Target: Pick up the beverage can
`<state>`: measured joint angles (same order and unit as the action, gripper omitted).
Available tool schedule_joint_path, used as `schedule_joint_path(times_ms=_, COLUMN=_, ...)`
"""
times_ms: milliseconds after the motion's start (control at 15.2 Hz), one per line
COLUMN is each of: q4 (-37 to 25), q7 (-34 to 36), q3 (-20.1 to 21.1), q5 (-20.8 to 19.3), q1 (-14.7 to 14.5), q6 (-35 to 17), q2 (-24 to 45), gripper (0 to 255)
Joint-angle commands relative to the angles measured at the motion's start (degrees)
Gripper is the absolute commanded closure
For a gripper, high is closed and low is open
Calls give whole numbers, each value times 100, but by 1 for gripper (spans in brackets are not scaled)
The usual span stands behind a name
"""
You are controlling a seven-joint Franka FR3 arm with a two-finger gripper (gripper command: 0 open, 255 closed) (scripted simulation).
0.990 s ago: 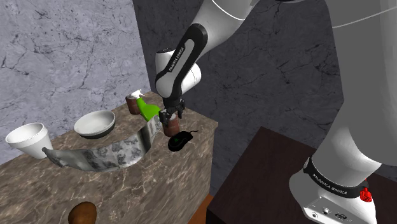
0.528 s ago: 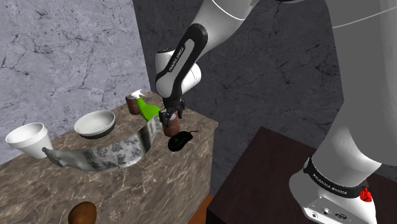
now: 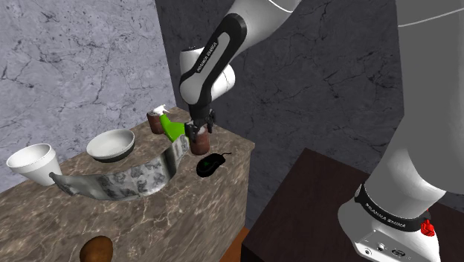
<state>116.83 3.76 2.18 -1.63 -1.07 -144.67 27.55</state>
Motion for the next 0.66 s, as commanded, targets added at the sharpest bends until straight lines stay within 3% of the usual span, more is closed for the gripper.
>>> schedule_joint_path(times_ms=0, q4=22, q7=-4, q3=5, q5=7, q1=4, q6=103, q2=-128, gripper=255)
schedule_joint_path(times_ms=594, q4=10, q7=-22, q3=22, q5=34, q1=17, q6=532, q2=-545, gripper=255)
